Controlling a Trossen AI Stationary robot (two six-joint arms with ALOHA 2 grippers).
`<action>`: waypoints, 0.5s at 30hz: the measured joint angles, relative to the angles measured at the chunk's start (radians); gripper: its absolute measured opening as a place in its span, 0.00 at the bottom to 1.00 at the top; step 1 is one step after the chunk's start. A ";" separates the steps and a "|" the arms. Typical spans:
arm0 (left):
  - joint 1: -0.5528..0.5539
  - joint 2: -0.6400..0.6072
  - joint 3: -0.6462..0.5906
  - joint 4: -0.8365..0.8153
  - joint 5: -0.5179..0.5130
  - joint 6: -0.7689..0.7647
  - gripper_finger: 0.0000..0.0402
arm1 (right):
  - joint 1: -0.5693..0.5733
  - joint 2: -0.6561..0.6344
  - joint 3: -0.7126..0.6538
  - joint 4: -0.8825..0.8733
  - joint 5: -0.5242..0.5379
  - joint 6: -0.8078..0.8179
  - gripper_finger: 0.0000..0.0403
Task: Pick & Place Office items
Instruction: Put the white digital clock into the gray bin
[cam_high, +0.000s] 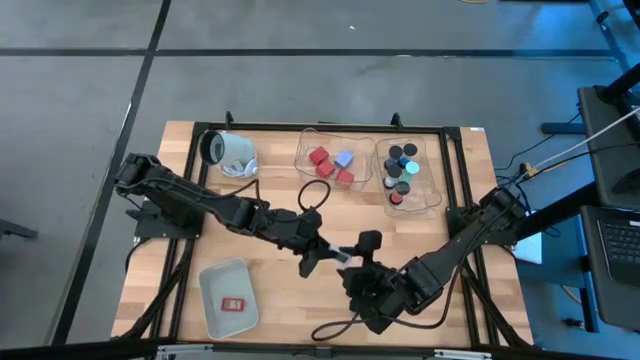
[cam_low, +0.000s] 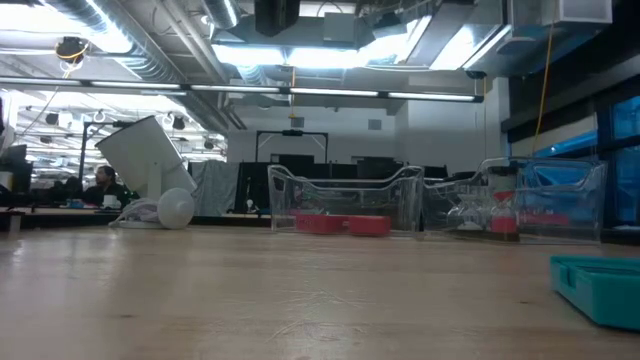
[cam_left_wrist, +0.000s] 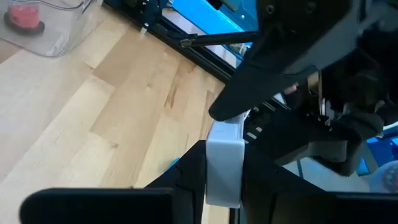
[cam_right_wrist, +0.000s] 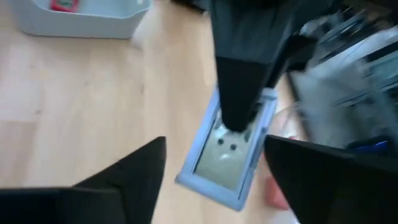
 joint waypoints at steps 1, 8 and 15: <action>0.000 0.000 0.000 -0.002 0.000 0.001 0.17 | 0.001 -0.002 0.010 -0.011 -0.038 0.020 0.70; -0.004 -0.005 0.004 -0.104 0.004 0.012 0.17 | 0.021 -0.013 0.172 -0.176 -0.314 0.186 0.80; -0.073 -0.005 0.004 -0.259 0.189 -0.035 0.17 | 0.063 -0.016 0.235 -0.276 -0.379 0.297 0.77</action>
